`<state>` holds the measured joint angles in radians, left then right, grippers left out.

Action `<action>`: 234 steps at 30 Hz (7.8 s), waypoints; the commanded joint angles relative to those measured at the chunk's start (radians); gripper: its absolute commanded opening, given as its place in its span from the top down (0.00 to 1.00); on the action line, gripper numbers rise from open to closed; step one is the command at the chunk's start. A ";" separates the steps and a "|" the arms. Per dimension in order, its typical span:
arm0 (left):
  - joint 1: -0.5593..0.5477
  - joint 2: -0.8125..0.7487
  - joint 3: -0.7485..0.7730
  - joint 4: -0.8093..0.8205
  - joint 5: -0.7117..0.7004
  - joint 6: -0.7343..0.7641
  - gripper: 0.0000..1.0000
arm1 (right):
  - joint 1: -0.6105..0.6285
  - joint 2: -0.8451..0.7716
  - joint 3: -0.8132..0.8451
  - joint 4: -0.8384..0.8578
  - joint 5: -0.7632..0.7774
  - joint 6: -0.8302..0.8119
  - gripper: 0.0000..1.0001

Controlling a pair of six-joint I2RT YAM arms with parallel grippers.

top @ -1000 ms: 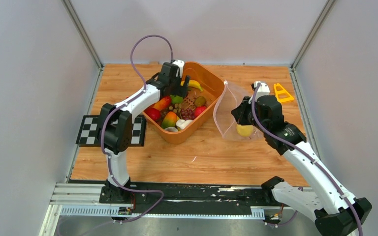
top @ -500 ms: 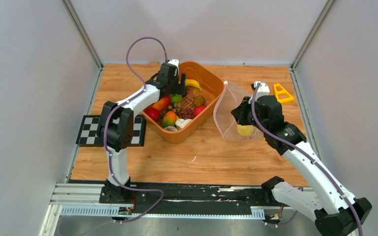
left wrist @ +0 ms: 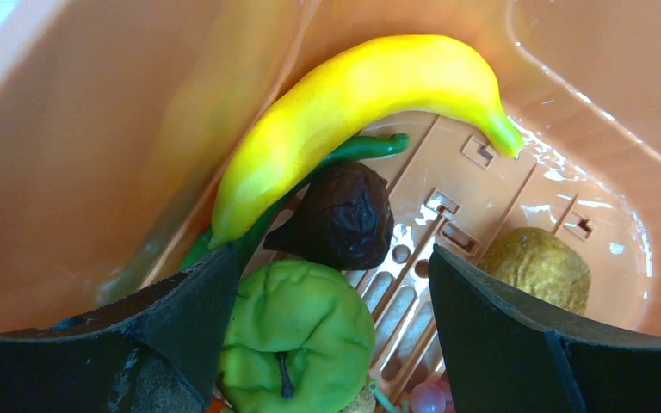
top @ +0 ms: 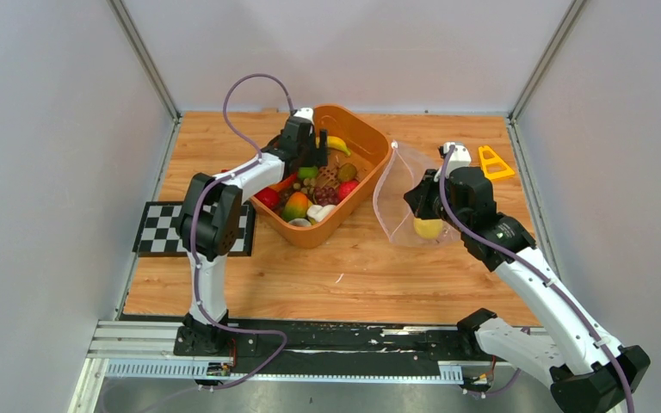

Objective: Place the food in the zip-top bag and seal the zipper

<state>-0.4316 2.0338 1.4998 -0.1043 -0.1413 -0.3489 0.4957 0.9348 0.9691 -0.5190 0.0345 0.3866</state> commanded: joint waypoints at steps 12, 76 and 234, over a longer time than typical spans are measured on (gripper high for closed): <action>0.003 -0.020 -0.143 0.132 0.229 -0.026 0.35 | -0.005 0.004 0.010 0.021 0.000 -0.023 1.00; -0.203 -0.680 -0.391 0.299 0.537 -0.077 0.48 | -0.005 0.016 0.001 0.068 -0.004 0.002 1.00; -0.226 -0.705 -0.258 -0.145 0.226 0.054 0.74 | -0.005 -0.066 -0.069 0.130 -0.001 0.004 1.00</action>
<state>-0.6601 1.3964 1.2423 -0.3454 -0.0254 -0.2272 0.4881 0.8700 0.8680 -0.4213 0.0456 0.3656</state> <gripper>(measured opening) 0.293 0.015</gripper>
